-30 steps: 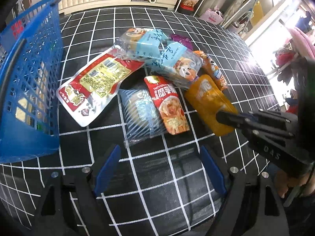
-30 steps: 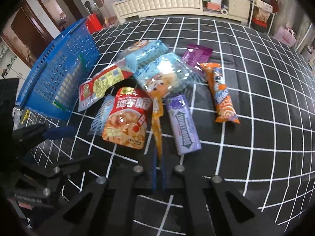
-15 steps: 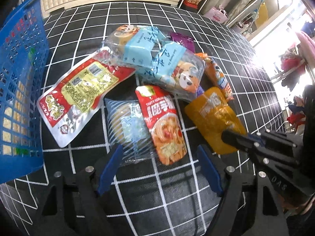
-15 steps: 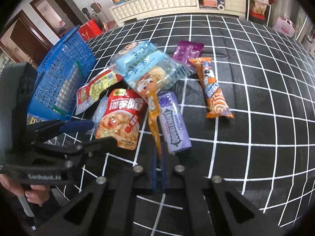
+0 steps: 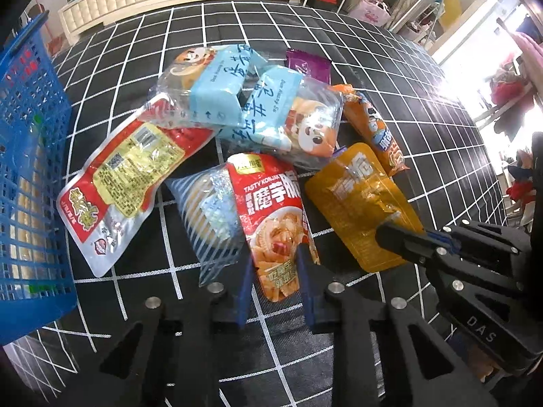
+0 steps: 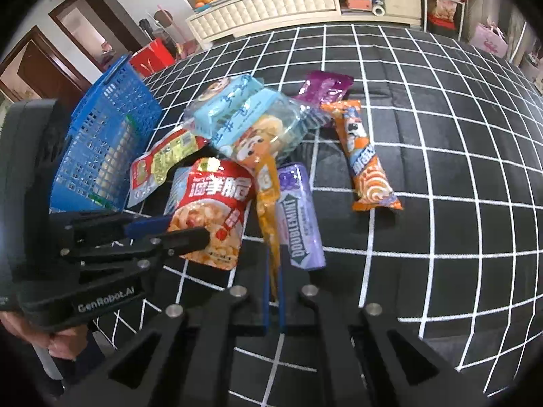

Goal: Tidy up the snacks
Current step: 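Grasp the red noodle bag with the right tool while the left tool grasps the orange pouch, then carry the red bag and orange pouch over the blue basket with both tools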

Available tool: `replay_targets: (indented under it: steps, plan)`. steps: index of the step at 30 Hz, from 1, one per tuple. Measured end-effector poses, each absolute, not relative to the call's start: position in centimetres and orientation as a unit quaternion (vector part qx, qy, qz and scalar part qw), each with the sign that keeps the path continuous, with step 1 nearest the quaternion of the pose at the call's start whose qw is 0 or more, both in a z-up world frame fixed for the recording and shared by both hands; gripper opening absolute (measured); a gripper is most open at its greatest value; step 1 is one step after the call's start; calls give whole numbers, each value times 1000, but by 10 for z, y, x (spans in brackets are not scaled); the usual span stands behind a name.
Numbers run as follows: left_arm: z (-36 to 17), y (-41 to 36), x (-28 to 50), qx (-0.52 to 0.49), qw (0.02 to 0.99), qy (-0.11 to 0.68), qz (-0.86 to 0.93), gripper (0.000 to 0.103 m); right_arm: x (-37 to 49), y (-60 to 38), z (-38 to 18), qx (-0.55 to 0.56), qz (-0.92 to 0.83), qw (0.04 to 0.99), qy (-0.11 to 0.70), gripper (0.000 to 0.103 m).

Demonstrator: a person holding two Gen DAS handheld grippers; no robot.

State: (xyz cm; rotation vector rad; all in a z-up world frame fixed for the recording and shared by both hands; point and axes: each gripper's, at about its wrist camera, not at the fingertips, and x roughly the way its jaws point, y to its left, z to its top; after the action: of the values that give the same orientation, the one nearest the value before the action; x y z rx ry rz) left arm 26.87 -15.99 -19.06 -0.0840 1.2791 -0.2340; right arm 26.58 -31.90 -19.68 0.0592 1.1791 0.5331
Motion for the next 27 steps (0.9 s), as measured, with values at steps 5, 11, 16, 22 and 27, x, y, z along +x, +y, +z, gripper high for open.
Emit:
replay_targets:
  steps: [5, 11, 16, 22, 27]
  plan:
    - [-181, -162, 264, -41, 800, 585, -124, 8, 263, -325, -192, 46, 257, 796, 546, 4]
    - [-166, -170, 250, -29, 808, 572, -138, 0, 252, -324, -175, 46, 261, 803, 535, 4]
    - [-147, -157, 236, -40, 816, 557, -150, 0, 243, -318, -160, 39, 255, 809, 528, 4]
    - [-114, -142, 219, -40, 831, 531, -159, 0, 230, -304, -131, 29, 253, 822, 510, 4]
    - [-83, -121, 201, -38, 848, 505, -158, 0, 223, -284, -107, 17, 259, 832, 490, 4]
